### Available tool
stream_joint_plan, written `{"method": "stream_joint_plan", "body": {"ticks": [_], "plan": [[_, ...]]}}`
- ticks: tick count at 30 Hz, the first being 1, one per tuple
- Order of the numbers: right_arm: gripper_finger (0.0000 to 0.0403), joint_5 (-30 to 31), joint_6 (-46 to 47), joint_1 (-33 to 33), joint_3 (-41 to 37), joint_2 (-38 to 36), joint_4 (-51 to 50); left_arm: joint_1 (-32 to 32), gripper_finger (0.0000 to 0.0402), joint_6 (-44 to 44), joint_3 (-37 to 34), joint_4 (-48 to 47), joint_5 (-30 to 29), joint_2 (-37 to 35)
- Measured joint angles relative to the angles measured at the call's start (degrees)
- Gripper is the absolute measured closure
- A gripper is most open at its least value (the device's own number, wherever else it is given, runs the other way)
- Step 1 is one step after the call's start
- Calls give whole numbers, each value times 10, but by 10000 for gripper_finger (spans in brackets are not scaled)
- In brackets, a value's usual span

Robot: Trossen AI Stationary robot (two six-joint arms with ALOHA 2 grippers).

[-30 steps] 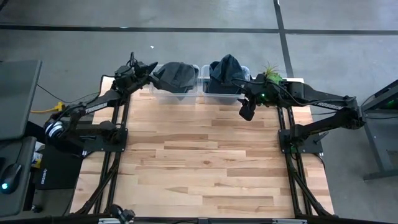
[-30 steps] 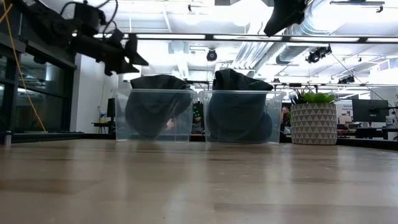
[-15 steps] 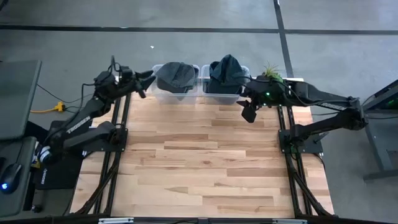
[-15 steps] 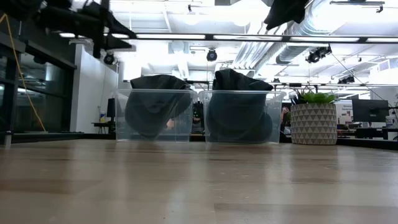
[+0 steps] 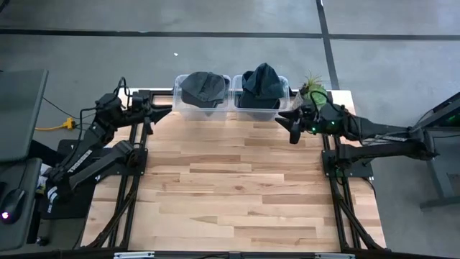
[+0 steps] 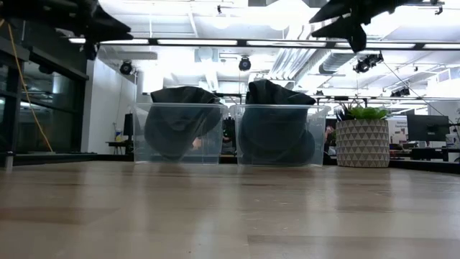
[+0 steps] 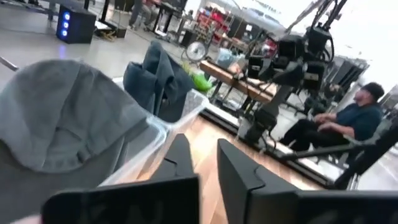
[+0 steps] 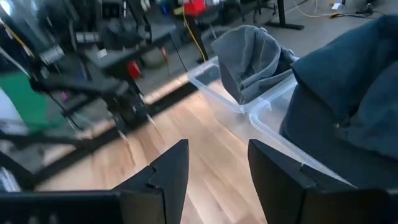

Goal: Pick & Place hat
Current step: Return to Home Position

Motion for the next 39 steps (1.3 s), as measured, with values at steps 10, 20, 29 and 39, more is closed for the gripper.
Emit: {"method": "stream_joint_plan", "body": {"ticks": [10, 20, 29, 39], "plan": [[256, -4, 70, 0, -127, -82, 131, 0, 401, 22, -19, -109, 49, -92], [312, 42, 59, 0, -192, -188, 173, 0, 401, -53, -120, -77, 63, -222], [347, 45, 77, 3, -273, -243, 243, 0, 401, -103, -158, 55, 77, -217], [397, 71, 47, 4, -407, -293, 464, 0, 401, -193, -224, 228, 63, -218]]}}
